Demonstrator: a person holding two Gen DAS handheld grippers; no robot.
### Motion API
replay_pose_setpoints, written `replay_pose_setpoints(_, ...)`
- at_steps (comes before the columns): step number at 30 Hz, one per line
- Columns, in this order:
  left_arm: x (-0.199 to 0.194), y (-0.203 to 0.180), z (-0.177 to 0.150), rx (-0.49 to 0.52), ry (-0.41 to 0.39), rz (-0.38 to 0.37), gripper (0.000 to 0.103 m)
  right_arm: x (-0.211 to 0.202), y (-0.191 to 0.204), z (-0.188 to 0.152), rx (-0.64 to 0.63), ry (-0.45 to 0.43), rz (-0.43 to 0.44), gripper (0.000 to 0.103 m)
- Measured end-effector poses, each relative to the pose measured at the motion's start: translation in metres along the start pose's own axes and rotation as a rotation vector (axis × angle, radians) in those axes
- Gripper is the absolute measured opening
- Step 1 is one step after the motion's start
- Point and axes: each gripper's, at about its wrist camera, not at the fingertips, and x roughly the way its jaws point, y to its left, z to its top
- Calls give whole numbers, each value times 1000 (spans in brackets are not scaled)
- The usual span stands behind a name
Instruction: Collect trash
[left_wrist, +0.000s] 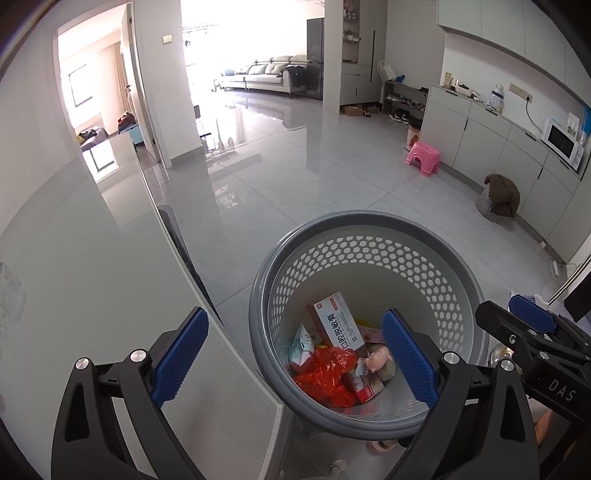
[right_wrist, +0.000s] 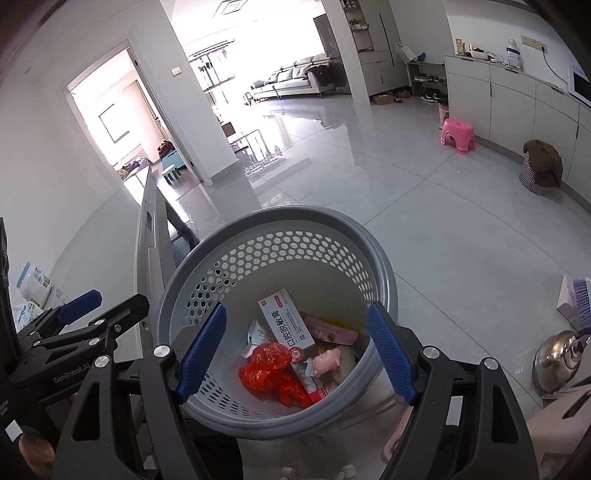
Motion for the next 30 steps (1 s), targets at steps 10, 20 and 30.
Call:
replay_pose_setpoints(10, -2, -1, 0, 4, -4, 11, 96, -2, 0, -2, 1, -3, -5, 76)
replay_pose_setpoints(20, -3, 0, -1, 1, -4, 28, 97, -4, 0, -2, -1, -5, -5, 77)
replay_pose_setpoints(30, -4, 7, -1, -35, 6, 47, 97, -13, 2, -1, -10, -11, -1, 77)
